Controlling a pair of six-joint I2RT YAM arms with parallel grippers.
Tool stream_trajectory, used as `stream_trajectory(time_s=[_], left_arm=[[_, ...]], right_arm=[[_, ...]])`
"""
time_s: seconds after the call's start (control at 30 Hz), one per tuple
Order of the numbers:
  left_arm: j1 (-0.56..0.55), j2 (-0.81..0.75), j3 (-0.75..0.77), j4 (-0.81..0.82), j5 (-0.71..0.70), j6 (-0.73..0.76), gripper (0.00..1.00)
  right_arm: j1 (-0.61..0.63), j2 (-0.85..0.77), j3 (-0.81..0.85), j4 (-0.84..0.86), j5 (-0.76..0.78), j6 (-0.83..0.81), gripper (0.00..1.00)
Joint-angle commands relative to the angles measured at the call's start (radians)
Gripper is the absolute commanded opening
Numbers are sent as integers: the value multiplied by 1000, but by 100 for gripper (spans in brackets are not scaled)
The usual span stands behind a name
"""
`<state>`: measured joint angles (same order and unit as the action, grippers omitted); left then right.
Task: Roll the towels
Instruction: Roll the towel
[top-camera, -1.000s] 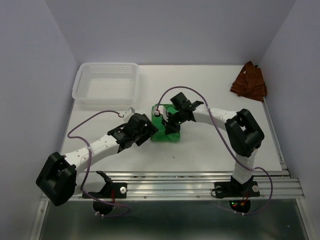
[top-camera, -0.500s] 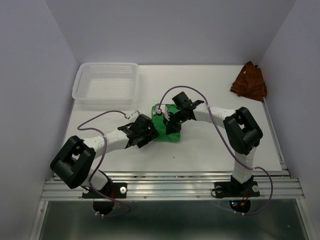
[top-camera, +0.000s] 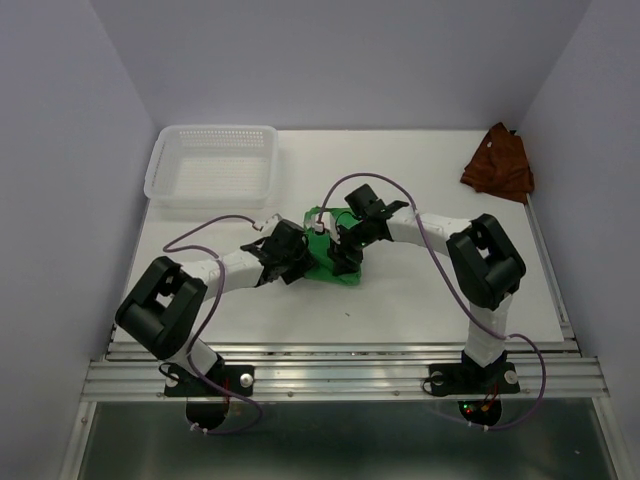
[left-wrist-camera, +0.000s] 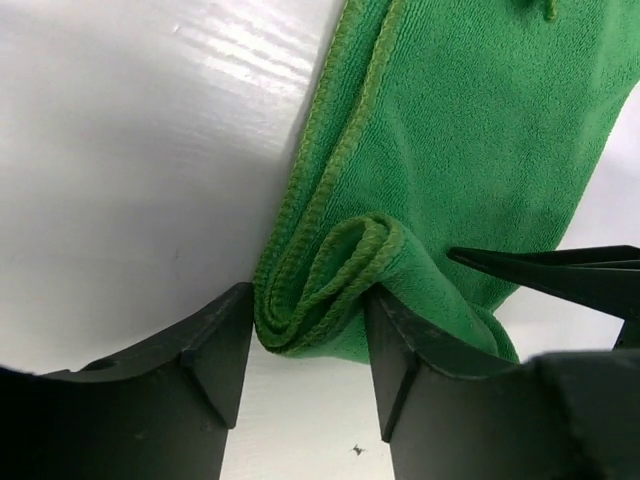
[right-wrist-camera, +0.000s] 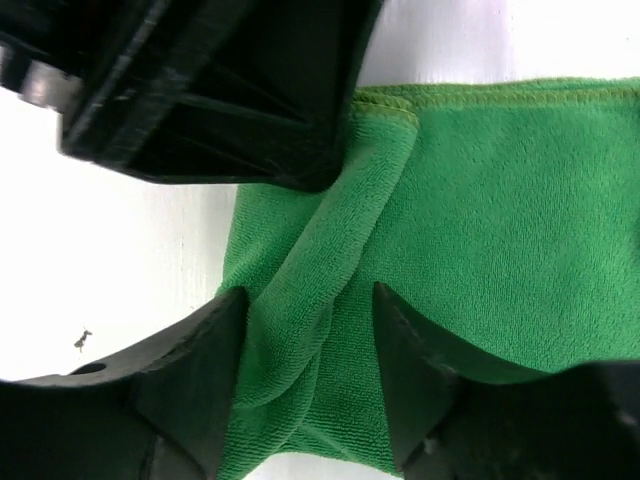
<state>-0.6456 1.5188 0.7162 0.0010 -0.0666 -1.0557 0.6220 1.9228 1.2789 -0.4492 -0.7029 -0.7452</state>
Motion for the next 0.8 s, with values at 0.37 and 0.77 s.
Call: stream_trajectory(time_s=[0.37, 0.77], left_arm=[[6, 76, 71, -70, 25, 3, 0], [4, 44, 150, -223, 142, 16, 0]], right_arm=[[-5, -249, -44, -77, 39, -184, 84], [88, -340, -180, -111, 55, -350, 84]])
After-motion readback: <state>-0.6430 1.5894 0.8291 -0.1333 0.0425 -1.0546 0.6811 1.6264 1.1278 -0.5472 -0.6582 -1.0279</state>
